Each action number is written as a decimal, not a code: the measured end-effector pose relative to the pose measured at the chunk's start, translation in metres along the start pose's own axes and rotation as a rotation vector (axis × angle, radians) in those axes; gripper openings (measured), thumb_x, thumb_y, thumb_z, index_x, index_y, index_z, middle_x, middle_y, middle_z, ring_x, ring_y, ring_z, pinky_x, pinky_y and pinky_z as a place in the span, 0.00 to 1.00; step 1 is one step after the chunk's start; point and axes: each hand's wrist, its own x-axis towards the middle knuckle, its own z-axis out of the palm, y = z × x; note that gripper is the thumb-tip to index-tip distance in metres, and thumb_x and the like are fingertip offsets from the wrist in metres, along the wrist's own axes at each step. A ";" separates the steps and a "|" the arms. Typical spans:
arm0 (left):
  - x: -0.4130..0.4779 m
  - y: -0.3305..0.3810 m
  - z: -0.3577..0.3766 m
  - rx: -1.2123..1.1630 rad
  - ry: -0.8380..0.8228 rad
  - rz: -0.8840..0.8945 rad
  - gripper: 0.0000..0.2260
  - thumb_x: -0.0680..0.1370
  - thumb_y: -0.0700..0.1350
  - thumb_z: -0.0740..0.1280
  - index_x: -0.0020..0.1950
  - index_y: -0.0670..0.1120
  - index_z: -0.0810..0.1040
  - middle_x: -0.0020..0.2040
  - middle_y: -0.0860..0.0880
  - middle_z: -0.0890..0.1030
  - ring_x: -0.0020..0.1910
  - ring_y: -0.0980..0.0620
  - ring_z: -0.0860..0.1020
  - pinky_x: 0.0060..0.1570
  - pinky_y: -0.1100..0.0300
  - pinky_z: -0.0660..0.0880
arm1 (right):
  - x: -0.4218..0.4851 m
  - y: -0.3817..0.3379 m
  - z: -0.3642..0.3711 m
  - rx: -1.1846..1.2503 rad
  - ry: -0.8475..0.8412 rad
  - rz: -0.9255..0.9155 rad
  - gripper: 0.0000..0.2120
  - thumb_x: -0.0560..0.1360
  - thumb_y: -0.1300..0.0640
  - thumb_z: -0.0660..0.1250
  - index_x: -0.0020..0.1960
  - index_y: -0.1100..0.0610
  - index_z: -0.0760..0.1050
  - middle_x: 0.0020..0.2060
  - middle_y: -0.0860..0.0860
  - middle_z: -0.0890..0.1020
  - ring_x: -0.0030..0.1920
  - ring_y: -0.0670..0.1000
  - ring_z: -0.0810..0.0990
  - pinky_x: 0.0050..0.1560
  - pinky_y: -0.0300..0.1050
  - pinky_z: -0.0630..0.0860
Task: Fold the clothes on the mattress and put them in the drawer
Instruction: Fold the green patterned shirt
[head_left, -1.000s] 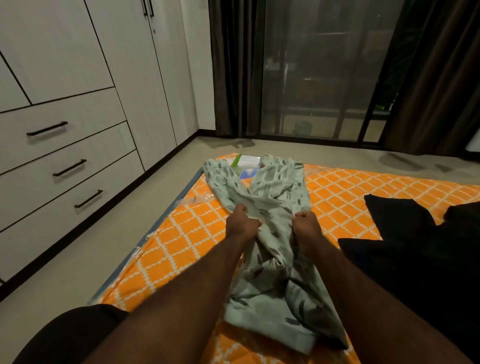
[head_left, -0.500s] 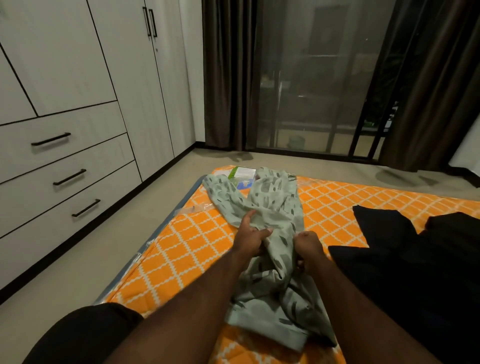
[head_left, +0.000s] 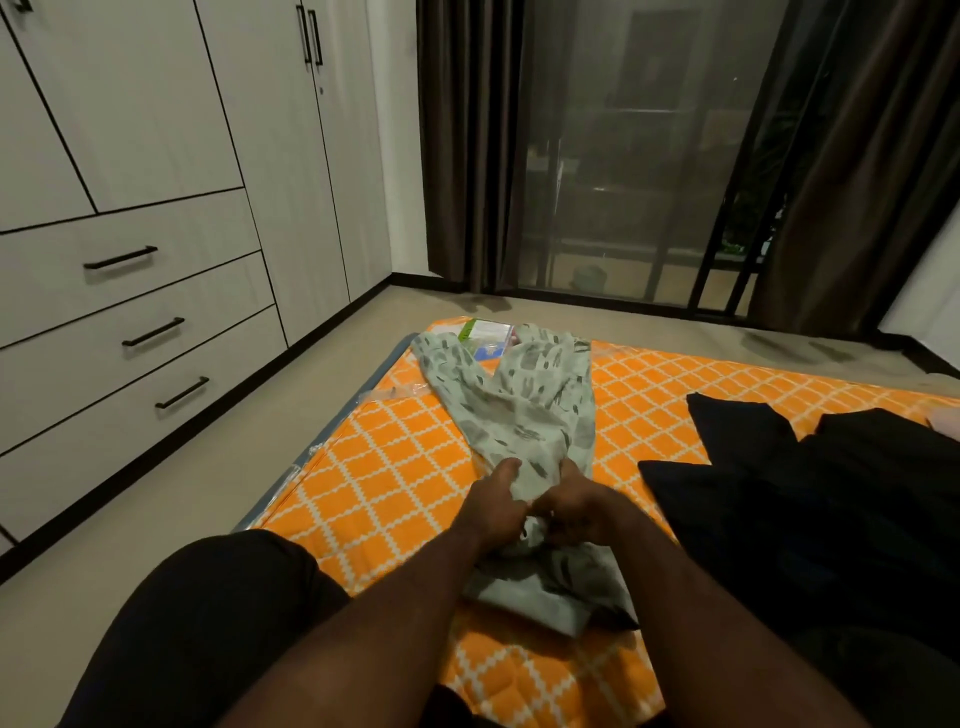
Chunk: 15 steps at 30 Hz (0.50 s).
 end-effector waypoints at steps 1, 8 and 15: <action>-0.005 0.000 -0.002 0.001 0.018 0.001 0.28 0.72 0.45 0.69 0.72 0.53 0.69 0.64 0.43 0.80 0.52 0.42 0.83 0.50 0.52 0.82 | -0.007 0.000 0.001 -0.019 -0.024 0.010 0.49 0.74 0.70 0.73 0.80 0.45 0.46 0.58 0.61 0.75 0.49 0.61 0.83 0.35 0.52 0.83; -0.031 -0.009 -0.023 -0.006 -0.167 -0.098 0.23 0.72 0.39 0.68 0.67 0.51 0.75 0.57 0.41 0.80 0.44 0.47 0.83 0.34 0.59 0.77 | -0.031 -0.004 0.013 -0.238 -0.141 0.072 0.54 0.74 0.66 0.75 0.82 0.54 0.37 0.55 0.64 0.81 0.45 0.56 0.83 0.48 0.52 0.83; -0.020 -0.003 -0.057 0.067 -0.088 -0.059 0.18 0.76 0.41 0.68 0.65 0.50 0.76 0.51 0.45 0.83 0.38 0.50 0.83 0.29 0.63 0.78 | -0.022 -0.018 0.000 -0.422 0.121 -0.022 0.48 0.68 0.44 0.82 0.76 0.58 0.58 0.65 0.60 0.77 0.57 0.60 0.81 0.49 0.57 0.83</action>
